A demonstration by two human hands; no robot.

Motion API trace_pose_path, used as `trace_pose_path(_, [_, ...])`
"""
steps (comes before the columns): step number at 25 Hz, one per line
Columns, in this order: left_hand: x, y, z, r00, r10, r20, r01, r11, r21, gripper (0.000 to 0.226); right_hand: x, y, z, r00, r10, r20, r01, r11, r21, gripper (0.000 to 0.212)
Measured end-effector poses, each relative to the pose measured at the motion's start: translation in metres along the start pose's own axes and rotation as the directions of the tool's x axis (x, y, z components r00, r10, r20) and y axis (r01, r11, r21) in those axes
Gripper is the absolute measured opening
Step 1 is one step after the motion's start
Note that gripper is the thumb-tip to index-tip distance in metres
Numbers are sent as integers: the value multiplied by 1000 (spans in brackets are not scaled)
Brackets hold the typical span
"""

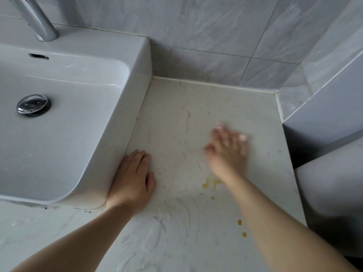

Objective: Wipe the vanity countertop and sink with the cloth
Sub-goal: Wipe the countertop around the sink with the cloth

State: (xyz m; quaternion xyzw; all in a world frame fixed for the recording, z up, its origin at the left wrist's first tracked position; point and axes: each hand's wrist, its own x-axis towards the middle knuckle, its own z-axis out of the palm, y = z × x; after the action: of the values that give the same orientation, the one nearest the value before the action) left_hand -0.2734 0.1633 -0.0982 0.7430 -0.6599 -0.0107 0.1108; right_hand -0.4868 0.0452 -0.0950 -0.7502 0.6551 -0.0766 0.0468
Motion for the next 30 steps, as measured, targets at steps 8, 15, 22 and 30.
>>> trace_pose_path(8, [-1, -1, -1, 1000, 12, -6, -12, 1000, 6, 53, -5, 18, -2, 949, -315, 23, 315, 949, -28, 67])
trace_pose_path(15, [0, 0, -3, 999, -14, 47, 13, 1000, 8, 54, -45, 29, -3, 996, -55, -70, 53, 998, -22, 56])
trace_pose_path(22, [0, 0, -3, 998, -12, 69, 11, 1000, 12, 54, 4, 66, -13, 987, -151, 46, 155, 985, -82, 57])
trace_pose_path(30, [-1, 1, -6, 997, -22, 79, 23, 1000, -5, 58, -113, 36, -12, 834, -547, 76, 551, 834, -35, 46])
